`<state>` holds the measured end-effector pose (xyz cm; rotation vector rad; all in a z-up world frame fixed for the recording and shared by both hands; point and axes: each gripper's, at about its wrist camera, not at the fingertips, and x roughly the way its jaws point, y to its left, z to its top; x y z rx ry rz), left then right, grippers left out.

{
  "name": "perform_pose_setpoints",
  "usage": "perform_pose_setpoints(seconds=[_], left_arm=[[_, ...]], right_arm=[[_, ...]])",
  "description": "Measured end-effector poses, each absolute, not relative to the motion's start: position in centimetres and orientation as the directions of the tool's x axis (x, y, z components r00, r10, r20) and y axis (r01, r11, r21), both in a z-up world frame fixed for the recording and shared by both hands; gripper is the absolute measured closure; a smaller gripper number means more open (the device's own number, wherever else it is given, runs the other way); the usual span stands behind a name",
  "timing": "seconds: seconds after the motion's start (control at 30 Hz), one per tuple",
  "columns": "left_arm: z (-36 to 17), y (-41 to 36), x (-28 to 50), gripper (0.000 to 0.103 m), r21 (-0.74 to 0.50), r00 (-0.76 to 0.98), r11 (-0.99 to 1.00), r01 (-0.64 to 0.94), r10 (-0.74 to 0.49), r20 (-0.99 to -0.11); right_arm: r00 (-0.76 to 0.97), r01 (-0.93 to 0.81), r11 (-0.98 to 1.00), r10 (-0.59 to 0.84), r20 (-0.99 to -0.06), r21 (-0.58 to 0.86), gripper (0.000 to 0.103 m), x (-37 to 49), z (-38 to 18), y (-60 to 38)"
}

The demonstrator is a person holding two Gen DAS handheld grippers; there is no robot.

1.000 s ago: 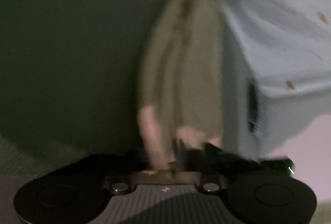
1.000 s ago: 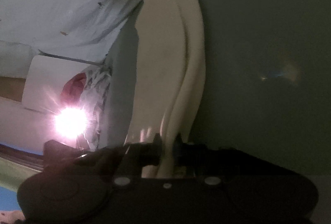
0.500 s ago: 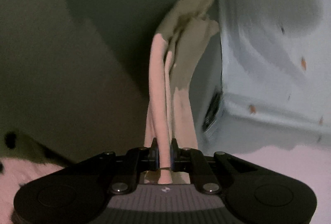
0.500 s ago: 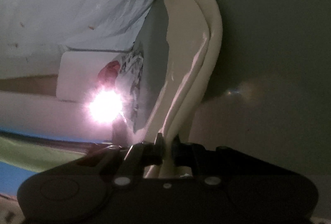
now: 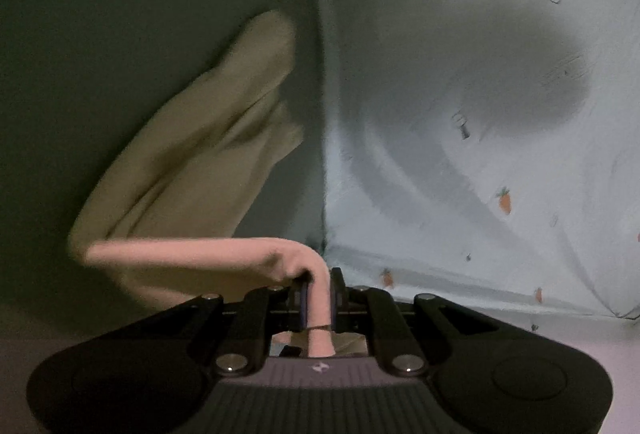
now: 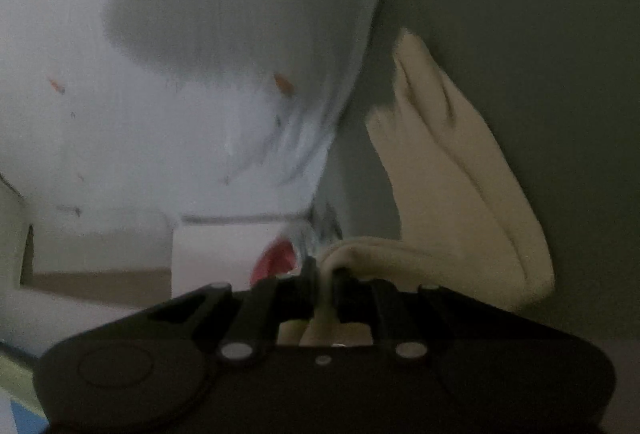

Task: Fold clothes

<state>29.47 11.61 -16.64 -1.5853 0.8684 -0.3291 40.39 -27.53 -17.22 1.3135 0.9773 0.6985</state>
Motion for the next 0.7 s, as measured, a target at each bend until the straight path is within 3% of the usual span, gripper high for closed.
perform_pose_setpoints(seconds=[0.1,0.2,0.27,0.33,0.37,0.43,0.5,0.6,0.7], left_arm=[[-16.9,12.6,35.8,0.092,-0.941,0.683,0.03,-0.337,-0.68,-0.266],[-18.1,13.2,41.8,0.089,-0.923,0.679,0.085,-0.375,-0.652,-0.336],[-19.5,13.8,45.0,0.078,-0.89,0.659,0.13,-0.437,-0.627,-0.416],[-20.4,14.4,47.3,0.043,-0.867,0.649,0.16,-0.472,-0.602,-0.465],[-20.5,14.8,47.9,0.039,-0.871,0.662,0.17,-0.462,-0.587,-0.466],[-20.0,15.8,48.6,0.031,-0.892,0.695,0.184,-0.412,-0.569,-0.439],[-19.2,16.6,48.9,0.024,-0.907,0.721,0.205,-0.369,-0.553,-0.418],[-18.1,17.3,48.6,0.023,-0.899,0.735,0.295,-0.323,-0.52,-0.435],[-17.3,16.5,47.8,0.022,-0.807,0.684,0.498,-0.318,-0.469,-0.559]], right_arm=[[0.49,0.132,0.143,0.851,-0.19,0.981,0.094,46.1,-18.0,-27.2],[0.505,0.167,0.157,0.834,-0.221,0.973,0.09,51.6,-19.5,-26.6],[0.495,0.191,0.221,0.82,-0.288,0.957,0.084,55.1,-20.5,-25.9],[0.467,0.244,0.253,0.816,-0.342,0.936,0.072,57.8,-21.8,-25.3],[0.46,0.256,0.26,0.814,-0.354,0.931,0.062,58.4,-22.2,-25.1],[0.481,0.249,0.271,0.799,-0.362,0.93,0.059,59.7,-22.4,-24.9],[0.53,0.229,0.25,0.778,-0.336,0.941,0.048,60.0,-22.1,-25.4],[0.589,0.198,0.239,0.746,-0.31,0.951,0.046,60.2,-21.5,-26.6],[0.604,0.133,0.402,0.691,-0.396,0.906,0.045,59.4,-20.1,-26.6]])
